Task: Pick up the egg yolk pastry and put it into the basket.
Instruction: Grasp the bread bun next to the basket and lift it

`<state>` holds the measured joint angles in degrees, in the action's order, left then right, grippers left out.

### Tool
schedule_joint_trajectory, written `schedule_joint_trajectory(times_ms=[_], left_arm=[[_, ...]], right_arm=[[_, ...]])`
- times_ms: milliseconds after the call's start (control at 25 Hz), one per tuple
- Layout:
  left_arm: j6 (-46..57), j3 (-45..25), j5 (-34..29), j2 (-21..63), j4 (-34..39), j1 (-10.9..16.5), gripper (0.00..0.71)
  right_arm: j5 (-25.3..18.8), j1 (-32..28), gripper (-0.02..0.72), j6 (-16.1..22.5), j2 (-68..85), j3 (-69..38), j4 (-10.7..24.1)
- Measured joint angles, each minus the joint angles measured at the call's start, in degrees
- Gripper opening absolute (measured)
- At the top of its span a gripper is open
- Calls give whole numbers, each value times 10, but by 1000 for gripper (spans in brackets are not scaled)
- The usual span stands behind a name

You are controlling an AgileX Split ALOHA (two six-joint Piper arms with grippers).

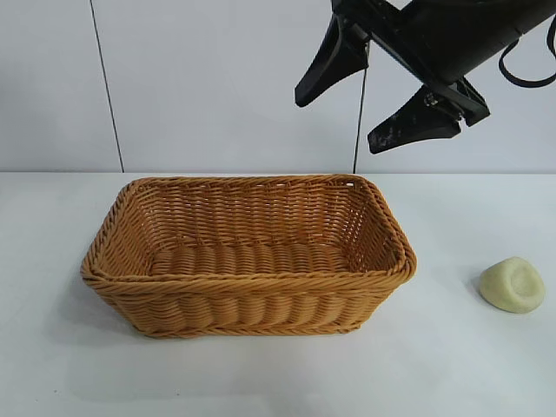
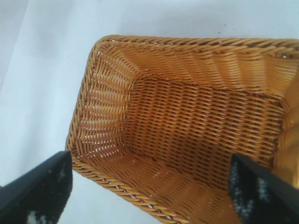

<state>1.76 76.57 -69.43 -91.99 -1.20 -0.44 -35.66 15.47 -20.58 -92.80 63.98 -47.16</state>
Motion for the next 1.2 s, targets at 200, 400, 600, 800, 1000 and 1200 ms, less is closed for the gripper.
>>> schedule_joint_trajectory(times_ms=[200,400,600,800,1000,1200], left_arm=[[-4,-142,0,166,0,0,661],[-5,-263,0,336,0,0,661],[-5,-377,52,501,0,0,661],[-5,-467,74,642,0,0,661],[-5,-482,79,737,-5,0,661],[-5,-482,82,776,-6,0,661]], right_arm=[[0,0,622,0,0,0,0],[-1,0,622,0,0,0,0],[-1,0,622,0,0,0,0],[-1,0,622,0,0,0,0],[-1,0,622,0,0,0,0],[-1,0,622,0,0,0,0]])
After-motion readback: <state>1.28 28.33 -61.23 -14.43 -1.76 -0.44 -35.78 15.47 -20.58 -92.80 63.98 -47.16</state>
